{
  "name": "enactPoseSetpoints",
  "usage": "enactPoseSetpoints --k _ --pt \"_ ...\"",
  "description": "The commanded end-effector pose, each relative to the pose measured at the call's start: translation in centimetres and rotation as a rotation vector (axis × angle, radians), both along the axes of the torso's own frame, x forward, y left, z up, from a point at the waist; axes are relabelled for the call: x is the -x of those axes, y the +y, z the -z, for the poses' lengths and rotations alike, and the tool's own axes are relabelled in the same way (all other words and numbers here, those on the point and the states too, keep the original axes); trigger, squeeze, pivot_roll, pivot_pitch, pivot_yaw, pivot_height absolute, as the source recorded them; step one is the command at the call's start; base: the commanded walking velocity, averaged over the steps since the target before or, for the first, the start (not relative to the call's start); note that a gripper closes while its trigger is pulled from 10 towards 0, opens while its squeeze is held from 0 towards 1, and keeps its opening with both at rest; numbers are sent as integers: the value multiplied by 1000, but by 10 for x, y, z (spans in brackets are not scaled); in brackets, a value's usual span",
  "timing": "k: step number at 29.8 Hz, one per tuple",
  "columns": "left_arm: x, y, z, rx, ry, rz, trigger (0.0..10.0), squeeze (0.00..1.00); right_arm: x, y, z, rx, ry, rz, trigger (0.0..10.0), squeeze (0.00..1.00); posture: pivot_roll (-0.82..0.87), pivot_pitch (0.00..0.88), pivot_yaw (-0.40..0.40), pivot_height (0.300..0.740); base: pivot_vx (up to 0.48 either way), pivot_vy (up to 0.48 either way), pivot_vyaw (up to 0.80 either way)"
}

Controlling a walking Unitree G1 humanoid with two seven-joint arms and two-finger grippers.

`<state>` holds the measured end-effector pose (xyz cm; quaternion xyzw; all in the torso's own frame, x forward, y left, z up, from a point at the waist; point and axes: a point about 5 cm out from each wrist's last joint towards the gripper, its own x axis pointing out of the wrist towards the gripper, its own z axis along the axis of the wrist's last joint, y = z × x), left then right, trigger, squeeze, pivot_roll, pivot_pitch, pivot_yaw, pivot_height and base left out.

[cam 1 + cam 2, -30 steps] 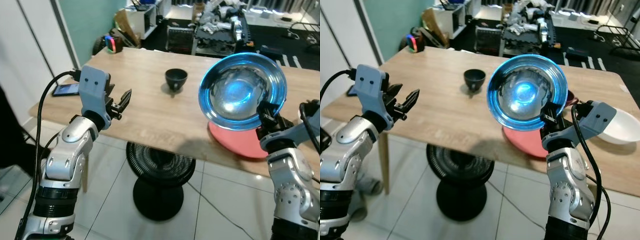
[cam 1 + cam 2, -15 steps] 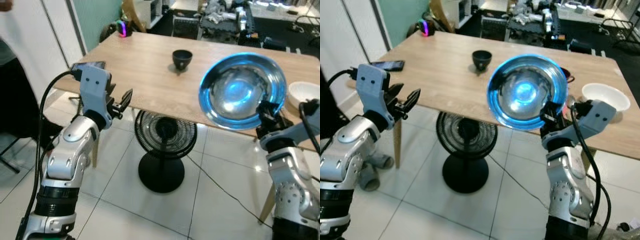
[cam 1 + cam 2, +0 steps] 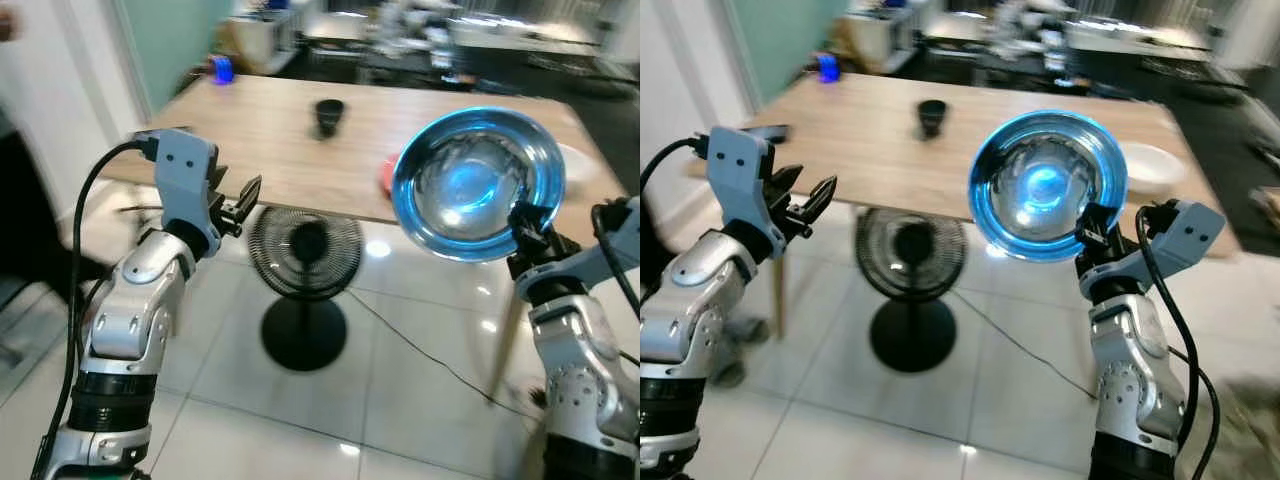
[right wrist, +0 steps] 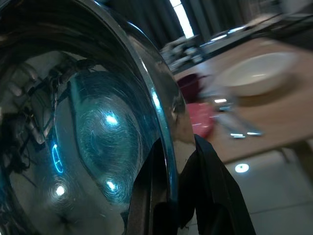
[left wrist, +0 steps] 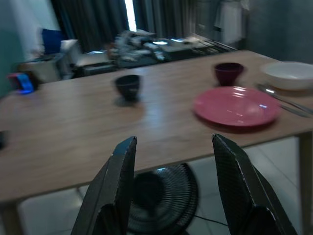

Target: Setting the table

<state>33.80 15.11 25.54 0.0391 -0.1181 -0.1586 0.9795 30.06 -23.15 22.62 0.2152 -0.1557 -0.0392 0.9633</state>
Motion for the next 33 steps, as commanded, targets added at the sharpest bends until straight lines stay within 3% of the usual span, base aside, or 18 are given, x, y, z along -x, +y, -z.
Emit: enactPoseSetpoints --k 1,9,17,18,25,26,27,30,32,33 --pt "-1 0 1 4 6 6 10000 0 1 3 -4 -7 -27 -12 10000 0 -73 26 98 740 0 0 -800" --pt "-1 -2 3 1 15 13 10000 0 1 3 -3 -8 -25 -11 10000 0 -73 26 98 740 0 0 -800" --pt "-1 -4 18 -27 69 24 10000 0 1 2 2 6 -7 -13 10000 0 -74 23 100 740 0 0 -800" --pt "0 -1 33 -30 123 13 10000 0 1 2 12 36 26 -13 10000 0 -75 22 99 740 0 0 -800" --pt "11 9 90 -68 308 -31 10000 0 8 3 66 151 210 -28 10000 0 -66 21 93 740 0 0 -793" --pt "11 9 90 -68 308 -31 10000 0 8 3 66 151 210 -28 10000 0 -66 21 93 740 0 0 -788" --pt "17 12 108 -88 377 -38 10000 0 12 1 87 142 280 -20 10000 0 -65 21 91 740 0 0 -788" --pt "24 12 122 -103 428 -28 10000 0 16 -1 104 149 340 -13 10000 0 -64 20 90 740 0 0 -788" --pt "24 12 122 -103 428 -28 10000 0 16 -1 104 149 340 -13 10000 0 -64 20 90 740 0 0 -788" --pt "29 11 136 -130 456 -27 10000 0 22 -2 124 168 407 -10 10000 0 -63 18 89 740 0 0 -788"
